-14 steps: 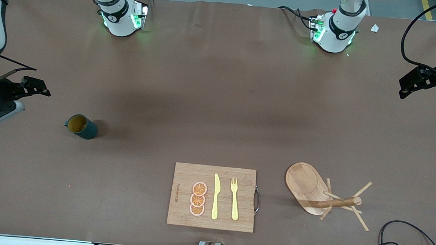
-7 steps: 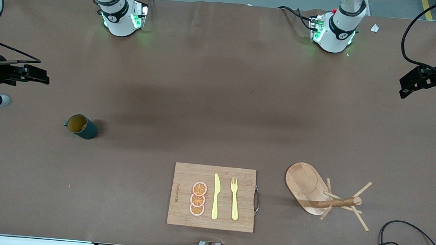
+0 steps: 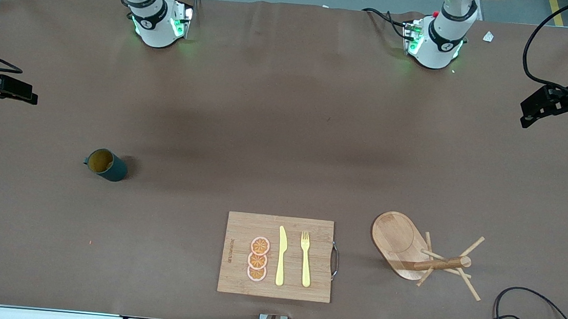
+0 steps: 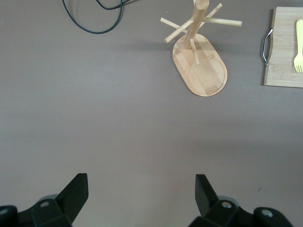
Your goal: Transfer cup from left to right arm and place
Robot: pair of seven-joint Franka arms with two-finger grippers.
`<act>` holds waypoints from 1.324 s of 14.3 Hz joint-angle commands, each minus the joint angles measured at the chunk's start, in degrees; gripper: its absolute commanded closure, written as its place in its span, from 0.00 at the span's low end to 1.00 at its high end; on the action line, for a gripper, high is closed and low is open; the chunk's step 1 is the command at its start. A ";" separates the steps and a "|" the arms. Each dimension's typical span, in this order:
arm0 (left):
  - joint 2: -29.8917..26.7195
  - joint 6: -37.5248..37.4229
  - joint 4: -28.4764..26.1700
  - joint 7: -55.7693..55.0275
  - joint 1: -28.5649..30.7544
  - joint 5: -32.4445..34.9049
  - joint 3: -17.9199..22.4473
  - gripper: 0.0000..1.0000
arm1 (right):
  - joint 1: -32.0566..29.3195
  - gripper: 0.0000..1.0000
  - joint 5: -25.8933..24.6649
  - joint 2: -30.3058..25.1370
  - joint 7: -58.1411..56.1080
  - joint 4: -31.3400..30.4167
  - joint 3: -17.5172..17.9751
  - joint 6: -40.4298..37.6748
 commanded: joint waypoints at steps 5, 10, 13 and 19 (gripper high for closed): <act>-0.63 0.05 -0.17 0.91 0.53 -1.34 -0.21 0.00 | -0.43 0.00 -0.29 -14.00 0.83 -18.48 0.73 7.73; -0.63 0.05 -0.17 0.91 0.44 -1.34 -0.21 0.00 | -0.60 0.00 0.58 -16.12 1.18 -19.11 0.55 5.80; -0.71 0.05 -0.17 1.00 0.44 -1.34 -0.29 0.00 | -0.34 0.00 0.59 -18.58 1.01 -19.29 0.55 5.97; -1.15 -0.12 -0.61 0.91 0.44 -1.34 -0.30 0.00 | 2.81 0.00 0.50 -20.70 0.74 -19.29 -1.98 6.33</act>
